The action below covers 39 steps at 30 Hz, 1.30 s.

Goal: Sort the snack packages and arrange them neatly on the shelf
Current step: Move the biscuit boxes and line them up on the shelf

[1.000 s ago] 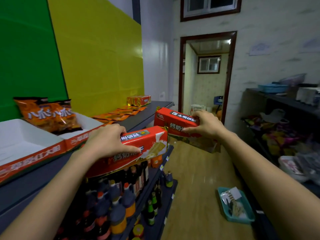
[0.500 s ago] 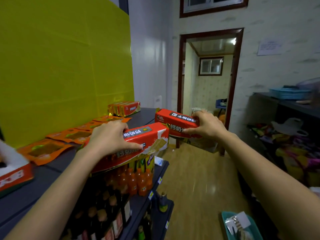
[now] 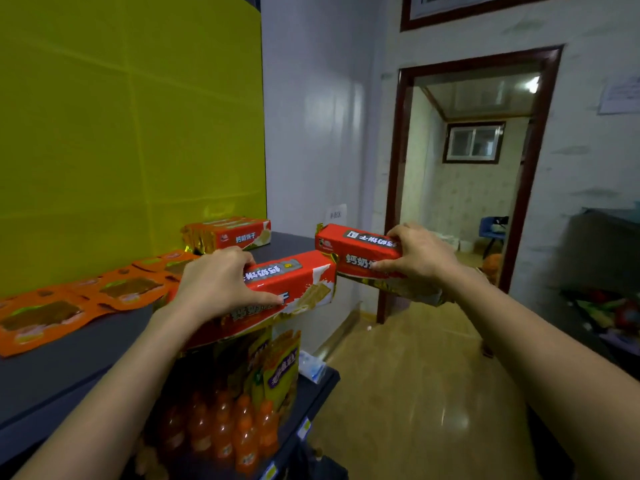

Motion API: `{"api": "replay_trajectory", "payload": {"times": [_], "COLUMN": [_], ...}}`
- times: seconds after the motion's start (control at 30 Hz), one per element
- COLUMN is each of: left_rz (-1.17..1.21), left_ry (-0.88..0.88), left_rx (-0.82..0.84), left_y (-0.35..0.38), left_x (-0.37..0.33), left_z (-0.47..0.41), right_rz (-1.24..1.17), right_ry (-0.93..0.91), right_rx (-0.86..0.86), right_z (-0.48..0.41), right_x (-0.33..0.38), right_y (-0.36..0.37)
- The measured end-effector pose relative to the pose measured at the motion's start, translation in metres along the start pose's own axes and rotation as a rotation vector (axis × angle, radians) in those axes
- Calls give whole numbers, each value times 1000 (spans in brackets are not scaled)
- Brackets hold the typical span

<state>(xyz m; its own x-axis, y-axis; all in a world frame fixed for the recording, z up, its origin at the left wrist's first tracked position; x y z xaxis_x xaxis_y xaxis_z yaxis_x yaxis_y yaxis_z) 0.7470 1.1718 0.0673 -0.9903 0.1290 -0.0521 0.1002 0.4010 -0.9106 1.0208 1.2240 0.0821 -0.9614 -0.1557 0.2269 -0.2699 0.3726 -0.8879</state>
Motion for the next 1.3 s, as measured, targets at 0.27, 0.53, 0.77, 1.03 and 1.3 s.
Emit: {"api": "replay_trajectory", "payload": {"times": [0.27,0.53,0.77,1.03,1.3], "left_rz": [-4,-107,-157,-169,-241], "left_ry": [-141,-214,-234,-312,-404], "left_rx": [-95,-124,-92,-90,-111], "left_y": [45,87,115,157,185], "left_x": [-33,-12,22,59,83], "left_z": [-92,-174,-262,-322,-352], "right_rz": [-34,-146,-217,-430,-672], "right_ry": [-89,-216,-312,-422,-633], "right_rx": [-52,-80,-87,-110,66], "right_z": [-125,-237,-339,-418,-448], "right_x": [-52,-53,-28,-7,1], "right_y": [24,74,109,134,148]}}
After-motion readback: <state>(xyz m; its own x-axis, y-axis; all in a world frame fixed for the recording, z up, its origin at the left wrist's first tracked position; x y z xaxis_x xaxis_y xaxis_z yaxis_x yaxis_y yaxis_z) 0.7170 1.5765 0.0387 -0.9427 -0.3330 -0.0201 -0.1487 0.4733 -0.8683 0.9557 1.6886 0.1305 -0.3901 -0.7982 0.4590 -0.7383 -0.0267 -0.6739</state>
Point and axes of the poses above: each hand's wrist, its own z-axis away from the middle knuckle, its own y-axis out of the palm, x = y × z, the point moved 2 cm from there along -z, towards the middle knuckle, and after that the axes turned 2 degrees about y, right-handed, at the moved point
